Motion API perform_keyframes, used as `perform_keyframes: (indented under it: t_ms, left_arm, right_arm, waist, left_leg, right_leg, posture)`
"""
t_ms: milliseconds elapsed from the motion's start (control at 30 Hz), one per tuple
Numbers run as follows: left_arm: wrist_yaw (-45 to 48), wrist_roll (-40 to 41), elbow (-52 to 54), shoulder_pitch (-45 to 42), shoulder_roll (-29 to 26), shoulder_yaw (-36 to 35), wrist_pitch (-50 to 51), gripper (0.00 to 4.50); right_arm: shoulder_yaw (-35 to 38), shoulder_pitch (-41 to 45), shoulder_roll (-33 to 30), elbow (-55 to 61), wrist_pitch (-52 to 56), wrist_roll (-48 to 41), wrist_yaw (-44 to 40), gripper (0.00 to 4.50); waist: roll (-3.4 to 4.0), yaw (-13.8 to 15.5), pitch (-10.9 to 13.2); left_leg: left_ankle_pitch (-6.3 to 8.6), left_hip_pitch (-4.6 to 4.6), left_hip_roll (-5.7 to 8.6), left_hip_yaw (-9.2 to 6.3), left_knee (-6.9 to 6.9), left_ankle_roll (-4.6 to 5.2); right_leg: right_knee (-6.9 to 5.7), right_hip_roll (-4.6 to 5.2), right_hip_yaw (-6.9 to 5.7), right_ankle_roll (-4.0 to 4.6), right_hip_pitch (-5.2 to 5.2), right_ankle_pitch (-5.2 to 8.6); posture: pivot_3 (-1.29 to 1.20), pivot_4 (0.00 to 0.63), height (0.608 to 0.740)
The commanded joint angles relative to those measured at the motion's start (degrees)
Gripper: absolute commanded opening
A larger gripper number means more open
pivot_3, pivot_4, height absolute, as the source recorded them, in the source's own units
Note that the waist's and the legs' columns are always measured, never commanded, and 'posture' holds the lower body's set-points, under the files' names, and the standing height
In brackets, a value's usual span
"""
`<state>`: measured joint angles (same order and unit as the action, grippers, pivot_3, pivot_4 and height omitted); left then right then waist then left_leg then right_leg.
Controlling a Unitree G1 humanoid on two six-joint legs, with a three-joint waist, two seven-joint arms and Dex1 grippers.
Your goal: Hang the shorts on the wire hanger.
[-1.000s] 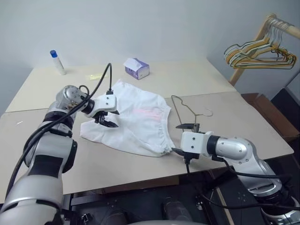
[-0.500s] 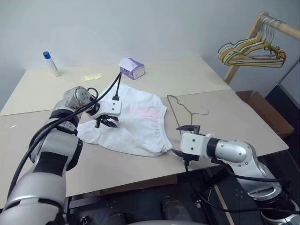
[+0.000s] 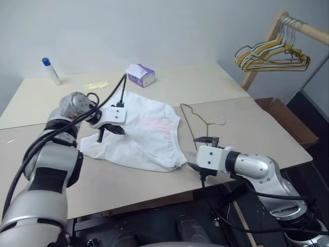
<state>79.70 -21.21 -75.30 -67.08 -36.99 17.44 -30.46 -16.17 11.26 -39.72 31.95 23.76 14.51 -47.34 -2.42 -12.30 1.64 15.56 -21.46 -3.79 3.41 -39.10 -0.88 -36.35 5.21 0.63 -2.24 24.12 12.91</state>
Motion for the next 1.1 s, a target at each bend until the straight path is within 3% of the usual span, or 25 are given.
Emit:
perform_keyframes:
  t_ms: [33,267,500,700,867,1100]
  left_arm:
    - [5.7,4.5,4.3,2.1,-4.6,-3.0,-3.4,0.02]
    - [12.8,14.6,22.1,16.3,-14.7,-6.5,0.2,0.02]
    - [11.2,28.8,62.1,44.9,-26.1,-13.8,21.1,0.02]
    - [4.0,31.1,85.6,65.3,-30.9,-22.8,37.0,0.02]
    - [-0.8,32.0,94.7,73.9,-30.5,-27.5,45.8,0.02]
    - [-3.6,28.8,95.0,77.8,-30.7,-25.7,45.2,0.02]
  right_arm:
    - [0.6,1.3,0.4,1.2,-0.2,0.3,0.9,4.5]
    - [-0.6,2.8,0.8,-0.5,-1.7,0.1,0.6,4.5]
    - [-1.0,3.7,0.8,-1.7,-2.8,-0.1,0.5,4.5]
    - [-1.1,3.5,0.6,-2.0,-3.4,-0.3,0.3,4.5]
    - [-1.4,3.8,0.3,-2.6,-3.9,-0.1,0.3,4.5]
    - [-1.7,4.0,0.5,-3.4,-4.6,0.3,0.4,4.5]
  waist:
    - [0.0,0.0,0.0]
    - [0.01,0.4,0.0]
    - [0.02,1.1,0.0]
    - [0.02,2.9,0.0]
    - [0.03,4.6,0.0]
    - [0.05,5.8,0.0]
  left_leg:
    - [0.0,0.0,0.0,0.0,0.0,0.0]
    - [0.0,0.06,-0.04,0.04,0.0,0.0]
    - [0.0,0.07,-0.06,0.04,0.01,0.01]
    - [0.01,0.2,-0.07,0.09,0.04,0.0]
    - [0.01,0.29,-0.06,0.13,0.08,0.0]
    - [0.01,0.32,-0.07,0.14,0.14,0.0]
  right_leg:
    - [0.0,0.0,0.0,0.0,0.0,0.0]
    - [-0.21,0.01,0.06,-0.03,0.03,0.02]
    - [-0.36,0.05,0.14,-0.07,0.1,0.05]
    - [-0.4,0.04,0.12,-0.02,0.07,0.1]
    - [-0.4,0.03,0.1,0.08,0.03,0.17]
    - [-0.42,-0.02,0.06,0.23,0.04,0.24]
  posture:
    - [-0.19,0.0,0.74]
    - [-0.14,0.0,0.74]
    - [-0.12,0.0,0.74]
    - [-0.1,0.0,0.74]
    - [-0.09,0.0,0.74]
    - [-0.08,0.0,0.74]
